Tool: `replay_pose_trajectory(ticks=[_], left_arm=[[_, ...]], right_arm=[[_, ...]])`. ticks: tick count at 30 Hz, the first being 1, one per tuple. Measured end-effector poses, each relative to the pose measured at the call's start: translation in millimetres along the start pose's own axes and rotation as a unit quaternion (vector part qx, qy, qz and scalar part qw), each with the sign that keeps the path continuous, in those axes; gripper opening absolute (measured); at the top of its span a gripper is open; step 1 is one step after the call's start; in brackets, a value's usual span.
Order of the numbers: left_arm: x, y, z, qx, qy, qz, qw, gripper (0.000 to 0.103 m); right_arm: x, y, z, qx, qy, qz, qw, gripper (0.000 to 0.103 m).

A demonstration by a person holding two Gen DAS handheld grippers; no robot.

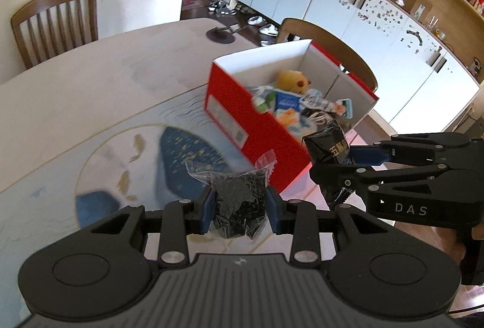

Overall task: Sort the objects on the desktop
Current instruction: 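Carry the snack pack and black bag up and over the shoebox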

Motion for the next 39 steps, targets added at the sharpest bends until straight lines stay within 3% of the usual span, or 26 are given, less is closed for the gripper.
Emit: replay_pose_trajectory(ticks=[22, 39], left_arm=[[60.1, -87.2, 61.7, 0.044, 0.003, -0.013, 0.9989, 0.034], [105.6, -105.1, 92.3, 0.056, 0.015, -0.010, 0.9983, 0.034]], right_arm=[[-10.1, -104.8, 20.6, 0.009, -0.005, -0.005, 1.000, 0.034], [7.3, -164.0, 41.9, 0.022, -0.003, -0.036, 0.999, 0.034]])
Point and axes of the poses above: each gripper's, at about its wrist camera, not at the fingertips, and x roughly the way its jaws point, y to its left, z to its top, the point moved 1 cm from there along x, roughly the way its jaws point, and after that the axes turned 2 degrees about -z, right-handed, at the moved point
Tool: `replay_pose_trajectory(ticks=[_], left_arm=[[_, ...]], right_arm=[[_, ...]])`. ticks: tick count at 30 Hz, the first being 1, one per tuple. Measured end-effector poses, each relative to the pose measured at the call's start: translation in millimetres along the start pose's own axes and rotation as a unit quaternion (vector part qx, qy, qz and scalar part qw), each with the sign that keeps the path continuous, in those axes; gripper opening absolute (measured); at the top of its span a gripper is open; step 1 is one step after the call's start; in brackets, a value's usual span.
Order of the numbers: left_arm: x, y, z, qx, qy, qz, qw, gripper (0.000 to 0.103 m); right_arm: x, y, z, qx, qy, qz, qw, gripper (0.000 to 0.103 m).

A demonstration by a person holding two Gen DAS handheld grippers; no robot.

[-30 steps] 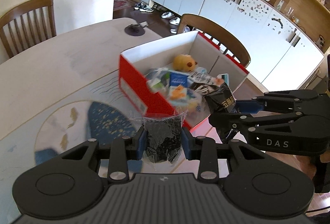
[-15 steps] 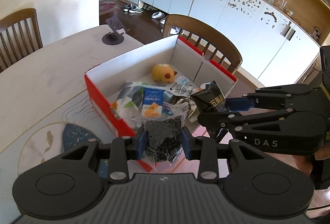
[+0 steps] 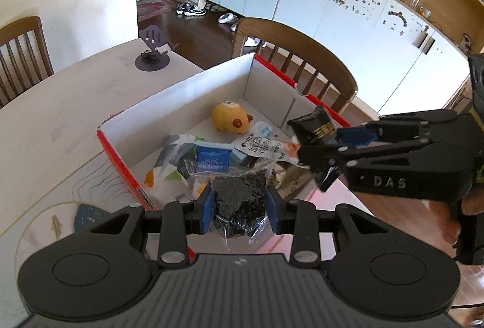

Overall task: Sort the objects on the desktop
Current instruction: 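Carry the snack pack and black bag up and over the shoebox, then open the left tool to drop the black bag while the right tool releases the snack pack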

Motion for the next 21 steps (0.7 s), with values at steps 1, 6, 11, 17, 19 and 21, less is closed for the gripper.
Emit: replay_pose_trajectory(ticks=[1, 6, 11, 17, 19, 21], left_arm=[[3.2, 0.1, 1.6, 0.000, 0.001, -0.001, 1.0000, 0.034], [23.4, 0.4, 11.7, 0.000, 0.011, -0.004, 0.9999, 0.034], [43.6, -4.3, 18.8, 0.011, 0.024, -0.005, 0.9996, 0.034], [66.9, -15.7, 26.3, 0.035, 0.033, -0.007, 0.9988, 0.034], [74.1, -17.7, 26.6, 0.038, 0.039, -0.003, 0.9985, 0.034], [82.1, -17.7, 27.3, 0.037, 0.048, -0.001, 0.9982, 0.034]], right_arm=[[2.1, -3.1, 1.7, 0.000, 0.000, -0.003, 1.000, 0.034], [17.3, -20.9, 9.7, 0.005, 0.010, -0.010, 1.000, 0.034], [34.0, -30.3, 12.3, 0.011, 0.025, -0.012, 1.000, 0.034], [59.7, -37.3, 17.8, 0.014, 0.044, -0.015, 0.999, 0.034], [68.4, -40.7, 19.3, 0.019, 0.051, -0.015, 0.998, 0.034], [76.4, -43.8, 19.5, 0.019, 0.060, -0.017, 0.998, 0.034]])
Point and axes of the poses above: each gripper's, at about its wrist camera, not at the fingertips, and x roughly the way its jaws point, y to its left, z to its top, the point moved 1 cm from there along x, roughly the way its jaws point, and after that the axes turned 2 degrees about -z, right-handed, at the moved point
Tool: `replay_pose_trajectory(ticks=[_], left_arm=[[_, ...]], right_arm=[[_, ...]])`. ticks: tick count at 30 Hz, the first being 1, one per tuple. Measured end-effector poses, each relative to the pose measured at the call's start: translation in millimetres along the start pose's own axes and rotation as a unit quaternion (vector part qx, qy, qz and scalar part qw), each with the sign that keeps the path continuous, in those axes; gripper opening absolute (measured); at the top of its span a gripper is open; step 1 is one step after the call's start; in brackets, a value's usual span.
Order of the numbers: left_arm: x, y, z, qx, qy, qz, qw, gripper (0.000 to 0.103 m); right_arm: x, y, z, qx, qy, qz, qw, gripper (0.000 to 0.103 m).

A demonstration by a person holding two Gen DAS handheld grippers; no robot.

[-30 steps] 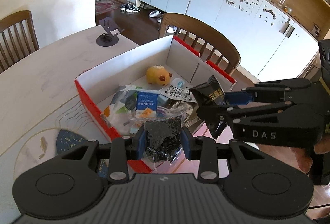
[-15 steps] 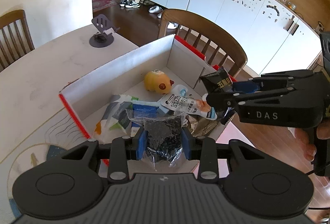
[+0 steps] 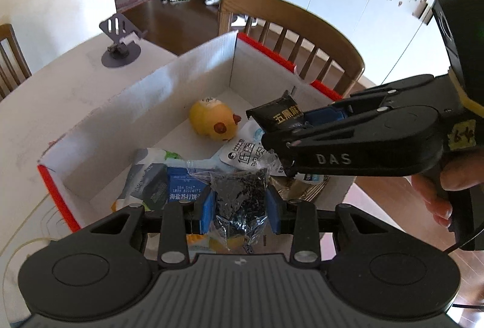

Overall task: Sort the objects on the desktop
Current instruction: 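Open the left tool to drop the black bag while the right tool releases the snack pack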

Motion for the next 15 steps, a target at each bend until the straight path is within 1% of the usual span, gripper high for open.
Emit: replay_pose_trajectory(ticks=[7, 15], left_arm=[[20.0, 0.7, -0.4, 0.003, 0.021, 0.003, 0.9998, 0.034], [32.9, 0.7, -0.1, 0.006, 0.035, 0.002, 0.9994, 0.034]], right_arm=[[25.9, -4.4, 4.7, -0.002, 0.027, -0.004, 1.000, 0.034], [37.4, -3.0, 7.6, -0.001, 0.043, 0.005, 0.999, 0.034]])
Point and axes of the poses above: each gripper's, at about its wrist camera, not at the fingertips, and x roughly the way its jaws point, y to its left, z to its top, the point moved 1 cm from there along x, roughly the way its jaws point, and after that the axes turned 2 degrees about -z, right-handed, at the moved point
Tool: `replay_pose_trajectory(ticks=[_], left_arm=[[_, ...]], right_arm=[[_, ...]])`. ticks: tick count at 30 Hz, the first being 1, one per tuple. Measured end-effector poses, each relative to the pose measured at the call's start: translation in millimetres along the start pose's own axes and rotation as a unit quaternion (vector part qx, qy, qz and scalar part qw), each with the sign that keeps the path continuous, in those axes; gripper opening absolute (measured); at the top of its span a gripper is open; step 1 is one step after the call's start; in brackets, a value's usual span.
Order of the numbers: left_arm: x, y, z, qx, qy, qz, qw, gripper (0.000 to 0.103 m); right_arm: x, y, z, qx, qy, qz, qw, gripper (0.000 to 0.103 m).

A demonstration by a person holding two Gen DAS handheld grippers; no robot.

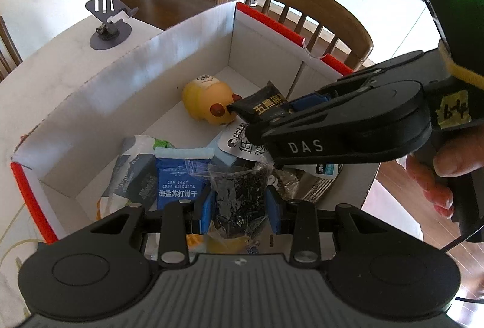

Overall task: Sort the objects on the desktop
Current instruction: 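Open the left tool to drop the black bag while the right tool releases the snack pack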

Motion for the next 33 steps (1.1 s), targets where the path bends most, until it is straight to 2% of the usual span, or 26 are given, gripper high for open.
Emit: replay_pose_trajectory(ticks=[12, 17, 22, 33], left_arm=[[8.3, 11.1, -3.5, -0.027, 0.005, -0.020, 0.9994, 0.036], [6.2, 11.6, -5.1, -0.029, -0.003, -0.019, 0.9994, 0.060], [2.6, 14.7, -6.7, -0.039, -0.008, -0.021, 0.9990, 0.062], [-15.2, 18.4, -12.2, -0.054, -0.031, -0.023, 0.9978, 0.067]], right_arm=[[7.9, 1.8, 3.6, 0.011, 0.007, 0.005, 1.000, 0.039], [9.6, 7.3, 2.8, 0.007, 0.008, 0.010, 1.000, 0.041], [8.1, 7.5, 1.0, 0.008, 0.005, 0.012, 1.000, 0.047], [-12.6, 7.4, -2.8, 0.007, -0.009, 0.020, 1.000, 0.051]])
Point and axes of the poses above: each gripper's, at about its wrist camera, not at the fingertips, and x roughly the way its jaws point, y to its left, z to its top, the point moved 1 cm from there along x, roughly the way its jaws point, and after that the axes turned 2 degrees about -z, right-handed, at the moved point
